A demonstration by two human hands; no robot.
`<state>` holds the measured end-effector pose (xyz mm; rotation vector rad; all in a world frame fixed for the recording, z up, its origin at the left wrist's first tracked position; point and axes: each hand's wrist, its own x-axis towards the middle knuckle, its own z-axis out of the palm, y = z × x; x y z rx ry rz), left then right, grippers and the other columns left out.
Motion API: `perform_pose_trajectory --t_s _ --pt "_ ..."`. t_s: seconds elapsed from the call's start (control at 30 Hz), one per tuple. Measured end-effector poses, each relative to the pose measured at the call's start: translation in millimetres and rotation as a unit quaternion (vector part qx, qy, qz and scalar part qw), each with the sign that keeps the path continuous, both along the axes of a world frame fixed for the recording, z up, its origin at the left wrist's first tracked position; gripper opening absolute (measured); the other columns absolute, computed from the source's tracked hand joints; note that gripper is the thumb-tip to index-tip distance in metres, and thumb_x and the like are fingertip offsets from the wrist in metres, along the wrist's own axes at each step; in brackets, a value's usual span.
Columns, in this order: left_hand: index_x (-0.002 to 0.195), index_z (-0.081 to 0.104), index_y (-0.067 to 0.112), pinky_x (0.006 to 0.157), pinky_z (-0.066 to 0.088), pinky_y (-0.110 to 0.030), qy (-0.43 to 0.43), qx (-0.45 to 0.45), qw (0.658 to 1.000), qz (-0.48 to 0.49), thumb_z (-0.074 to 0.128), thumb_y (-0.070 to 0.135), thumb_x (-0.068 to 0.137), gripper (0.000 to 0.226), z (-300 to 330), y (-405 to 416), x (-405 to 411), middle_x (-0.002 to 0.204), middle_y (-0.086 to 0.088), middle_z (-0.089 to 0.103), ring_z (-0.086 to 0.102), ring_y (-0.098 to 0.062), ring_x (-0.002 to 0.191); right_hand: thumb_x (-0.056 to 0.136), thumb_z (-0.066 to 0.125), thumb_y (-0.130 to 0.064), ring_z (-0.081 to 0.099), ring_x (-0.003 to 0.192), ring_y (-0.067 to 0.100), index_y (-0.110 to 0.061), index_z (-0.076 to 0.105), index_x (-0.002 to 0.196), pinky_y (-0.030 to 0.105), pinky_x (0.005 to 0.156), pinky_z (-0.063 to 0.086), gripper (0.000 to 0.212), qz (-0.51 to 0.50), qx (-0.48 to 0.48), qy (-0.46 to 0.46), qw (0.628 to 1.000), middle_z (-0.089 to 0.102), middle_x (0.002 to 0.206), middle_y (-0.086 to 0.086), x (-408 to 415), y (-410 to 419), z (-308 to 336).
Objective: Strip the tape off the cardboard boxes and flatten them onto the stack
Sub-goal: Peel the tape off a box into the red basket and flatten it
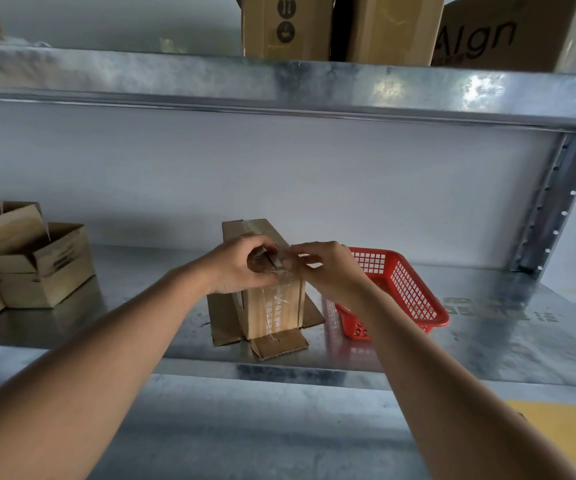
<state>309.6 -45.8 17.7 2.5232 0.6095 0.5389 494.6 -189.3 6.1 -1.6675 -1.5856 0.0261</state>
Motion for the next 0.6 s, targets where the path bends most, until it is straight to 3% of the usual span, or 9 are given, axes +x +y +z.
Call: perform_pose_trajectory --t_s 0.13,0.27,0.43,0.6 --pt "0.149 0.052 0.031 0.115 0.038 -0.027 0.05 0.028 0.998 -0.012 0.085 0.041 0.082 0.075 6 -1 -6 0.148 0.018 0.05 0.047 -0.003 0.135 0.093 0.076 -0.015 0.063 0.095 -0.017 -0.021 0.082 0.108 0.004 0.086 0.045 0.018 0.026 0.039 0.0 0.999 0.07 0.097 -0.025 -3 5 -4" --pt "0.155 0.046 0.027 0.118 0.028 -0.02 0.077 0.039 0.996 -0.03 0.083 0.035 0.085 0.08 11 -5 -13 0.157 0.02 0.042 0.037 0.003 0.142 0.092 0.077 -0.015 0.066 0.097 0.003 -0.022 0.083 0.103 0.018 0.085 0.054 0.014 0.003 0.07 -0.006 0.997 0.068 0.092 -0.024 -5 7 -7" --pt "0.153 0.049 0.028 0.119 0.028 -0.02 0.082 0.044 0.995 -0.031 0.084 0.044 0.084 0.079 14 -10 -21 0.159 0.026 0.039 0.035 0.007 0.142 0.088 0.08 -0.016 0.064 0.087 0.009 -0.021 0.084 0.099 0.029 0.078 0.053 0.012 -0.046 0.105 0.014 0.993 0.062 0.082 -0.026 -7 6 -13" --pt "0.149 0.055 0.026 0.11 0.032 -0.019 0.09 0.092 0.992 -0.006 0.082 0.062 0.076 0.086 20 -21 -24 0.154 0.016 0.049 0.044 -0.005 0.14 0.089 0.08 -0.02 0.062 0.076 0.001 -0.019 0.083 0.098 0.017 0.07 0.048 0.009 -0.099 0.101 0.028 0.99 0.068 0.087 -0.014 -12 5 -11"
